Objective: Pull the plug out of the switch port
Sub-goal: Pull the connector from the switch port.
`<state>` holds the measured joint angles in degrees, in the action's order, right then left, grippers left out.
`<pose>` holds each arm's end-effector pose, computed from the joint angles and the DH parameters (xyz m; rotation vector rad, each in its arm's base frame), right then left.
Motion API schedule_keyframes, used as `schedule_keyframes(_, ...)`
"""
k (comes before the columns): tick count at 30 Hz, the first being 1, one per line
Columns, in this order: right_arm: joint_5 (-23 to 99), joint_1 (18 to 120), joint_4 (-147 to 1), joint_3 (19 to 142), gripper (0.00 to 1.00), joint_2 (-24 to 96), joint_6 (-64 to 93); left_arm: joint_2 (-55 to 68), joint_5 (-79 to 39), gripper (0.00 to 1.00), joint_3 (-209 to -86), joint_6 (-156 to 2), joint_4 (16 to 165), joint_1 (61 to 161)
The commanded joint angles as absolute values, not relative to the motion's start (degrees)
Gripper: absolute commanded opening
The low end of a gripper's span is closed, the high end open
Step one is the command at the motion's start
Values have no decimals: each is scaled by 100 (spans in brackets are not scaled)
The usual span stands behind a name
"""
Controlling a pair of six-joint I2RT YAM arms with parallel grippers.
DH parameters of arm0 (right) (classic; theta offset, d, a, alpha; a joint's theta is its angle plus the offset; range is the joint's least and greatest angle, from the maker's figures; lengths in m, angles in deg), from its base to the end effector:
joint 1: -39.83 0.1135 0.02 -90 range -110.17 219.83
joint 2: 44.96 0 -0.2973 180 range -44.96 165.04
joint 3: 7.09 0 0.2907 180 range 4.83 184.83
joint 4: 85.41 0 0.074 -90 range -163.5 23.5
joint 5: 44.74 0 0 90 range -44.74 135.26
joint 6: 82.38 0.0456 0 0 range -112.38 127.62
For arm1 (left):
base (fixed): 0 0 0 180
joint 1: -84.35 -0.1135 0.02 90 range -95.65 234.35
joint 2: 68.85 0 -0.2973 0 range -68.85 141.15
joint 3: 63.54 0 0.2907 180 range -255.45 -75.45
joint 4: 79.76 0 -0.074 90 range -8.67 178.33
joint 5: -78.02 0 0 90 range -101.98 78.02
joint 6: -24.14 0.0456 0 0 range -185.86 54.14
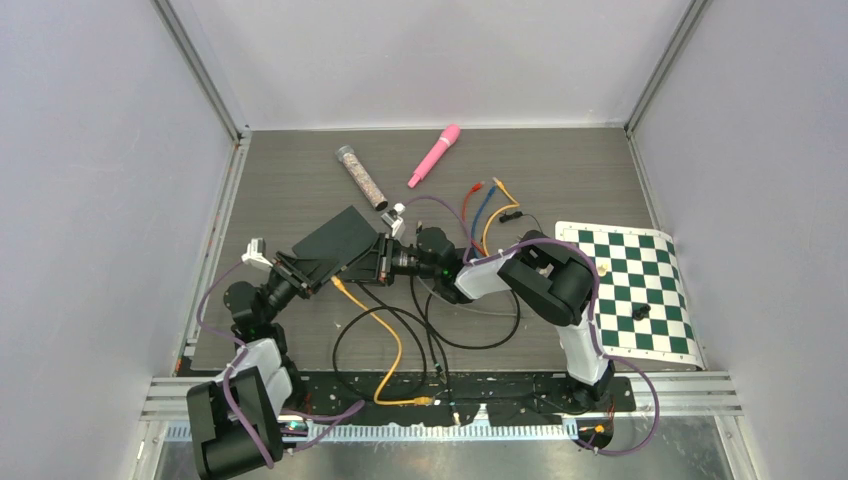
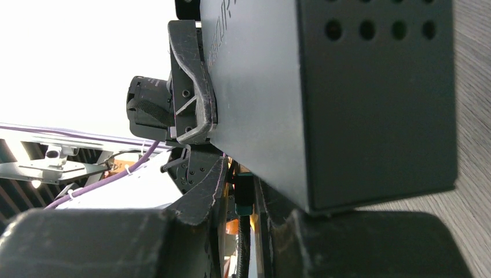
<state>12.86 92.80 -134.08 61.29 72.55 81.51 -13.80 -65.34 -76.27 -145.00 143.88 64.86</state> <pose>0.2575 0.3820 0.1565 -0.2023 2.0570 2.0202 0.1685 0.0208 0.1638 -0.6689 1.6472 -1.4939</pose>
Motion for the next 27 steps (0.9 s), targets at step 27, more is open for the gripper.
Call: schedule_keyframes(27,-421,9346,-12094,5620,5,6828,7309,-272,-4269,0,-8630,-14754,16596,4981)
